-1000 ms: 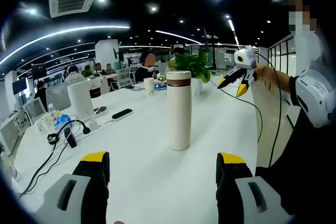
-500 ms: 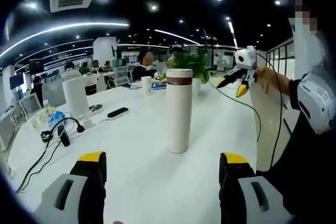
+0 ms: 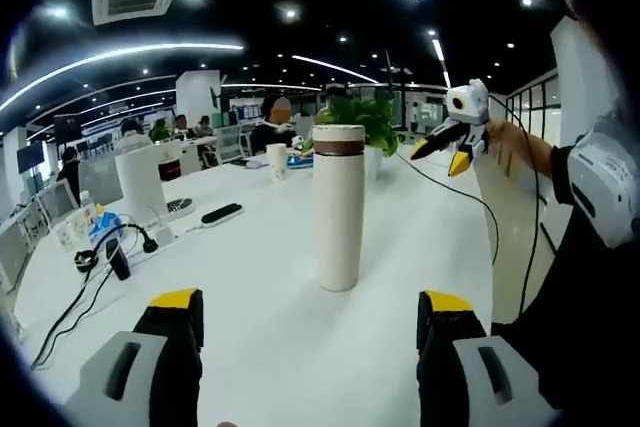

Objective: Grasp the water cup twist off the cup lid place the cup lid on the table

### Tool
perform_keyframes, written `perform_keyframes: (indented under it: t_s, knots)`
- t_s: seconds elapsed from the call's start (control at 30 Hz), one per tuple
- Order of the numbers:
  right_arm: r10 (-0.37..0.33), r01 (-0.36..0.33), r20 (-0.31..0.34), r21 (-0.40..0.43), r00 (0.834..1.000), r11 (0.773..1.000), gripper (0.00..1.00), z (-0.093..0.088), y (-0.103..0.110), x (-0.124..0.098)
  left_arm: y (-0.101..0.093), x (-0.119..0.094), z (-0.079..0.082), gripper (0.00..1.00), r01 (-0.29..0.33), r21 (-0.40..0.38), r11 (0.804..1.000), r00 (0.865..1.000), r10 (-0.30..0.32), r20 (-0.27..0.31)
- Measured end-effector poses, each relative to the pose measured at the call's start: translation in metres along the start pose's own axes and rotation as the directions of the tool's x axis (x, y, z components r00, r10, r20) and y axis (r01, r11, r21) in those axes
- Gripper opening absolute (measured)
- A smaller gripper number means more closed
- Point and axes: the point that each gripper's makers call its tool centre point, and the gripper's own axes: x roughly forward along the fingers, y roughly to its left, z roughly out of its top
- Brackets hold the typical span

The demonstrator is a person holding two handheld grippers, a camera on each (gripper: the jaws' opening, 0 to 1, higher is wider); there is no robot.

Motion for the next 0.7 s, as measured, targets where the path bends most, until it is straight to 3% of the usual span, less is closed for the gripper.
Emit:
perform_keyframes:
  t_s: [0.27,0.53,0.7]
  knots:
    - [0.007,-0.007,0.007,-0.012,1.0,1.0,0.59,0.003,0.002,0.001,-0.002,0.012,-0.012,0.87,0.005,-0.001,1.0,1.0,-0.005,-0.023]
    - [0.003,-0.003,0.008,-0.005,1.0,1.0,0.59,0.003,0.004,0.006,-0.005,0.016,-0.013,0.87,0.022,-0.009,1.0,1.0,-0.022,0.0]
    - [0.004,-0.004,0.009,-0.003,1.0,1.0,0.59,0.002,0.006,0.009,-0.007,0.021,-0.017,0.85,0.02,0.058,0.998,1.0,-0.021,0.015]
